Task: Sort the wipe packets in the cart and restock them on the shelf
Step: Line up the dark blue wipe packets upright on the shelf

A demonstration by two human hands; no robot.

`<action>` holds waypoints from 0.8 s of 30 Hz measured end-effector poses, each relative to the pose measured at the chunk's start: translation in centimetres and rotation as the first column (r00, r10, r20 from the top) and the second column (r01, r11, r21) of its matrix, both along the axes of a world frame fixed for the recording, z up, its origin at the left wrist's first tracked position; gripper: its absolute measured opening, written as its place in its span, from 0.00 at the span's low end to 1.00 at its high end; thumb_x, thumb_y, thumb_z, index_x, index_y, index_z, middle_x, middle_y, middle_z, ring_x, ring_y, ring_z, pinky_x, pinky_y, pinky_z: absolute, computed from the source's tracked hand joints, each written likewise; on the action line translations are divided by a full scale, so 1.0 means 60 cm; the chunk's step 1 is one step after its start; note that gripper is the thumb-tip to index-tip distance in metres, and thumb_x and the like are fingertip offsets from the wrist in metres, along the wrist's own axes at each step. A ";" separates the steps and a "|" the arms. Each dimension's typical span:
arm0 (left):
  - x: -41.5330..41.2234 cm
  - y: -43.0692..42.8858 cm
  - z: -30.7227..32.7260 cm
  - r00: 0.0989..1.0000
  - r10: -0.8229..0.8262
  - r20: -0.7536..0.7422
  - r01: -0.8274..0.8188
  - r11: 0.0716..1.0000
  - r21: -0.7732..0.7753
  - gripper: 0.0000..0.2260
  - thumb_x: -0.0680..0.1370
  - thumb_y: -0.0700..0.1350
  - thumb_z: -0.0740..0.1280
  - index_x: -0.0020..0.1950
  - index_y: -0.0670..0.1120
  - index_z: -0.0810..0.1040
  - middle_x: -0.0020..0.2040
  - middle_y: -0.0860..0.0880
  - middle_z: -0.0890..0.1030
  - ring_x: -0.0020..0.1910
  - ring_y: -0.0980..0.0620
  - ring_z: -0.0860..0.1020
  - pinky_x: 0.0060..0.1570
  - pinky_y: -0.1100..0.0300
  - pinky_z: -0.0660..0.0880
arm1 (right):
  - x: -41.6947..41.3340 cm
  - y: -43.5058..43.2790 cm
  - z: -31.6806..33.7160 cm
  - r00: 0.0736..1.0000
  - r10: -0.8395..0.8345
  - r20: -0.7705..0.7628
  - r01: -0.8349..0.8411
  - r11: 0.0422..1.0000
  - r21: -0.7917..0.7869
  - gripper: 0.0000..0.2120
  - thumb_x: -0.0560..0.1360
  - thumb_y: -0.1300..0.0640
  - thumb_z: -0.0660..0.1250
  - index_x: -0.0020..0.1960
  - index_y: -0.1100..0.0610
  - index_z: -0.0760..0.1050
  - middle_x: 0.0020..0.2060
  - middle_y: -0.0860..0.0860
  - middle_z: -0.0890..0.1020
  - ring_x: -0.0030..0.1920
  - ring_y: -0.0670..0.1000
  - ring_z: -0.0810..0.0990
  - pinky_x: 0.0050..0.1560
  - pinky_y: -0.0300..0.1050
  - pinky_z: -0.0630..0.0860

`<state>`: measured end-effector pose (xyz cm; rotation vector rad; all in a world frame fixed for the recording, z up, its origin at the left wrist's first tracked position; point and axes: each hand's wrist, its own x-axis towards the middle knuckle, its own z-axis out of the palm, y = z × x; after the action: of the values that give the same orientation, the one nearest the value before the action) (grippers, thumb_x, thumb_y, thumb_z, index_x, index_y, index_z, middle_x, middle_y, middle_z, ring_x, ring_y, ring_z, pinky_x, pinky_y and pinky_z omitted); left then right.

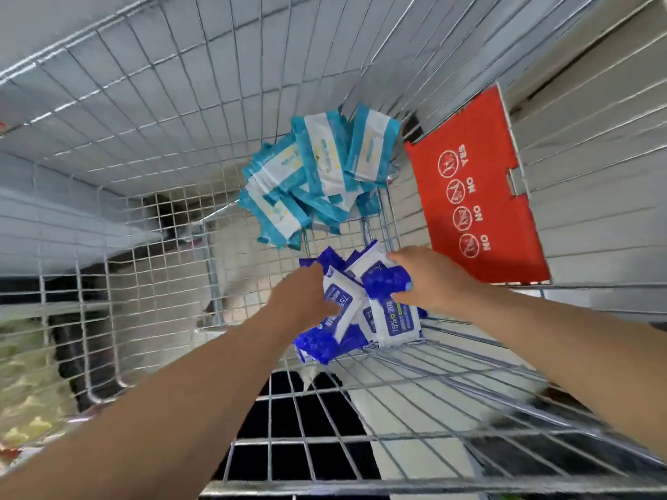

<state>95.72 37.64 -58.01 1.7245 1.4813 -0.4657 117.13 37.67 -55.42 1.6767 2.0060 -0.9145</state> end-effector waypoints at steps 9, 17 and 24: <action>-0.047 0.030 -0.030 0.969 0.212 0.124 -0.174 0.949 -0.264 0.13 0.75 0.47 0.71 0.57 0.44 0.79 0.52 0.46 0.82 0.45 0.50 0.77 0.38 0.63 0.69 | 0.009 0.000 -0.063 0.980 0.189 0.056 -0.184 0.980 -0.077 0.14 0.69 0.51 0.72 0.50 0.57 0.76 0.48 0.54 0.76 0.51 0.55 0.75 0.44 0.46 0.70; -0.096 0.046 -0.004 0.893 0.415 0.175 -0.334 0.871 -0.360 0.06 0.79 0.44 0.65 0.55 0.49 0.77 0.55 0.46 0.81 0.51 0.45 0.79 0.55 0.54 0.74 | 0.017 0.057 -0.055 0.994 -0.095 -0.052 0.082 0.972 -0.218 0.17 0.69 0.55 0.74 0.52 0.61 0.74 0.57 0.54 0.68 0.58 0.55 0.72 0.57 0.46 0.71; -0.065 0.027 -0.033 0.915 0.358 0.187 -0.294 0.908 -0.299 0.13 0.78 0.49 0.65 0.62 0.49 0.75 0.53 0.49 0.81 0.48 0.49 0.79 0.48 0.55 0.75 | -0.010 0.069 -0.097 0.968 -0.246 -0.042 0.235 0.956 -0.176 0.05 0.76 0.62 0.65 0.50 0.61 0.70 0.47 0.54 0.71 0.43 0.52 0.71 0.35 0.42 0.65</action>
<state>91.83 39.27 -59.97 1.2417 1.4260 -0.2526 116.53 41.80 -61.24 1.8416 1.7295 -1.2003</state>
